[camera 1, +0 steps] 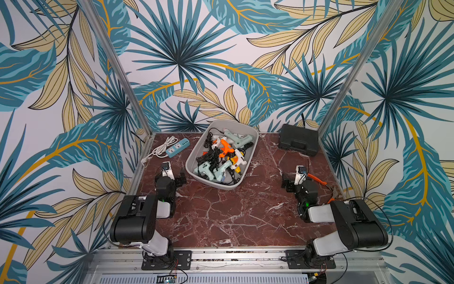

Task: Put the hot melt glue gun into the storage box
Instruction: Reset both arms

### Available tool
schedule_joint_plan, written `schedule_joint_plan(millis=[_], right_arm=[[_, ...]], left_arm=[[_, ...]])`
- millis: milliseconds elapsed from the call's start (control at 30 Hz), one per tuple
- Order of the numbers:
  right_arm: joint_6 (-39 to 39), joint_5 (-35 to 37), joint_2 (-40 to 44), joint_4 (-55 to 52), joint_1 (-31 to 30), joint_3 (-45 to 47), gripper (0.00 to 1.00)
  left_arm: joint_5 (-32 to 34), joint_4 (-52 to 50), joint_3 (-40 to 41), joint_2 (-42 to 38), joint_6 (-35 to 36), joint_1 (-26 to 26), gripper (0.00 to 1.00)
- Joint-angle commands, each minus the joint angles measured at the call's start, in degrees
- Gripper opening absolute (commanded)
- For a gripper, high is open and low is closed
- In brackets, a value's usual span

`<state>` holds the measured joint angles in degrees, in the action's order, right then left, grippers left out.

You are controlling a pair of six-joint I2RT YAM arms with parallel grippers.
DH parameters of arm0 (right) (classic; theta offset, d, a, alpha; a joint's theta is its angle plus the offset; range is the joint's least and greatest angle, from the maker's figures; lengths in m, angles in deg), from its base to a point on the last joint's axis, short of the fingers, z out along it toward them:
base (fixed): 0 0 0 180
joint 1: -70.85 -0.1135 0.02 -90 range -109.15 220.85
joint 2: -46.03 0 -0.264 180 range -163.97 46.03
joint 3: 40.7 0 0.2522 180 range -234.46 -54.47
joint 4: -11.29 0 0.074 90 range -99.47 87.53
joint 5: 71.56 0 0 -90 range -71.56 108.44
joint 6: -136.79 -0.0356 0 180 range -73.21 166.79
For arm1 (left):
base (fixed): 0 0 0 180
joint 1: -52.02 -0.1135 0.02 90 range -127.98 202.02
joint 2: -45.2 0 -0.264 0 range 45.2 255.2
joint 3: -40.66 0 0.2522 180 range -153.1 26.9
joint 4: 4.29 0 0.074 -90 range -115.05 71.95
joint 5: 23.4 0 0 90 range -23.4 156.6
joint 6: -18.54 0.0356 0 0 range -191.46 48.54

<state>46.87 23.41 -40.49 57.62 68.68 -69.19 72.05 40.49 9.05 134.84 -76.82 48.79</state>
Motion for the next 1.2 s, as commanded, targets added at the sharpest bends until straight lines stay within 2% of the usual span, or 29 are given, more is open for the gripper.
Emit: schedule_joint_plan(millis=[0, 67, 200, 467, 867, 1000, 1167], right_arm=[[-0.5, -0.2, 0.9, -3.4, 0.5, -4.2, 0.99], [-3.2, 6.0, 0.3, -10.9, 0.5, -8.6, 0.99], [-3.0, 6.1, 0.6, -11.1, 0.5, -8.4, 0.99], [-2.9, 6.1, 0.6, -11.2, 0.5, -8.5, 0.99], [-2.9, 6.2, 0.5, -11.1, 0.5, -8.5, 1.0], [-2.9, 6.1, 0.6, -11.2, 0.5, -8.5, 0.99], [-2.9, 6.2, 0.6, -11.2, 0.5, -8.5, 0.99]], left_arm=[[-0.6, 1.7, -1.0, 0.1, 0.8, -0.4, 1.0], [-0.9, 1.7, -1.0, 0.1, 0.8, -0.4, 1.0], [-1.8, 0.3, -1.8, 0.1, 1.5, -0.4, 1.0], [-12.2, -0.4, -1.9, 0.0, 5.2, -0.1, 1.0], [-12.4, -1.8, -2.6, 0.0, 5.4, -0.1, 1.0], [-9.8, -1.8, -2.7, 0.1, 4.8, 0.2, 1.0], [-9.9, -2.1, -2.8, 0.0, 5.0, 0.3, 1.0]])
